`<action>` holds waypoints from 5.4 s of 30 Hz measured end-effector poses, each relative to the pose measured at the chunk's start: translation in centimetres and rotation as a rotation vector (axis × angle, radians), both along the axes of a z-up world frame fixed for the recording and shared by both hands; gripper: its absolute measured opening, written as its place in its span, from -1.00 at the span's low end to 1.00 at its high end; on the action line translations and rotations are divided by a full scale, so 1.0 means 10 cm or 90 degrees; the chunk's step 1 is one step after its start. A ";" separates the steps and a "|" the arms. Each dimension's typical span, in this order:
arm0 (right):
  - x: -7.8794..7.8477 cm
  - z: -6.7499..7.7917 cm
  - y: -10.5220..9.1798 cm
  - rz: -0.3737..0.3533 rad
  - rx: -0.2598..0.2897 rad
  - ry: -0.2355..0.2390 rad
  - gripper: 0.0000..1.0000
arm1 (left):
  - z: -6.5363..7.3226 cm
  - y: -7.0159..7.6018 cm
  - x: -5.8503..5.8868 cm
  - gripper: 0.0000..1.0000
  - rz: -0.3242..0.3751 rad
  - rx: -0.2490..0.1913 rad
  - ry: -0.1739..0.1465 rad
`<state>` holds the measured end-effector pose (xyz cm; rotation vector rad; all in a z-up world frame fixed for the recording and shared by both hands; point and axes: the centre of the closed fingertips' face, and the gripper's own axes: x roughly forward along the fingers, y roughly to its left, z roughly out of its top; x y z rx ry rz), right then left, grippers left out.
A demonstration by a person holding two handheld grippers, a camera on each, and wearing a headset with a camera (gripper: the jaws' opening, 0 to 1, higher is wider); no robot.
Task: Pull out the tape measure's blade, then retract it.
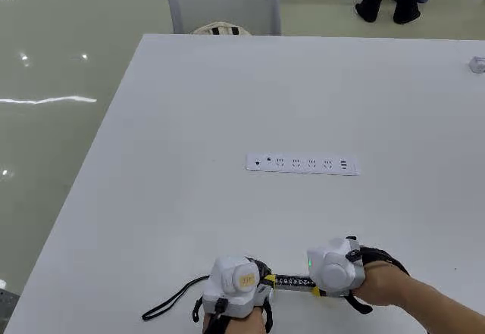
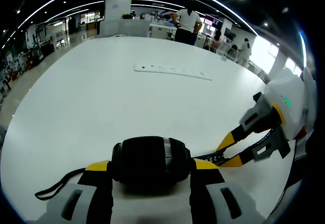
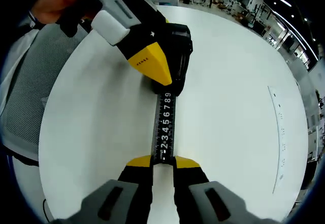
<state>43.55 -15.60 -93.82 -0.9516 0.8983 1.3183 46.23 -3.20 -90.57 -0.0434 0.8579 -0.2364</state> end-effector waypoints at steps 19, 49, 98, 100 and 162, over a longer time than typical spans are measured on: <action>0.02 0.00 0.16 0.007 0.006 0.001 -0.72 | 0.00 0.00 -0.01 0.15 -0.001 -0.001 0.003; 0.05 0.00 0.35 0.009 0.014 0.008 -0.72 | 0.00 0.00 0.00 0.15 -0.001 0.004 0.004; 0.08 -0.02 0.62 0.006 0.027 0.030 -0.72 | 0.00 0.00 0.00 0.14 -0.003 0.002 -0.004; 0.08 -0.02 0.62 0.000 0.031 0.035 -0.72 | 0.00 0.00 0.00 0.14 -0.002 0.002 -0.004; 0.09 -0.01 0.73 -0.020 0.054 0.031 -0.71 | 0.00 0.00 0.00 0.16 0.003 0.004 -0.015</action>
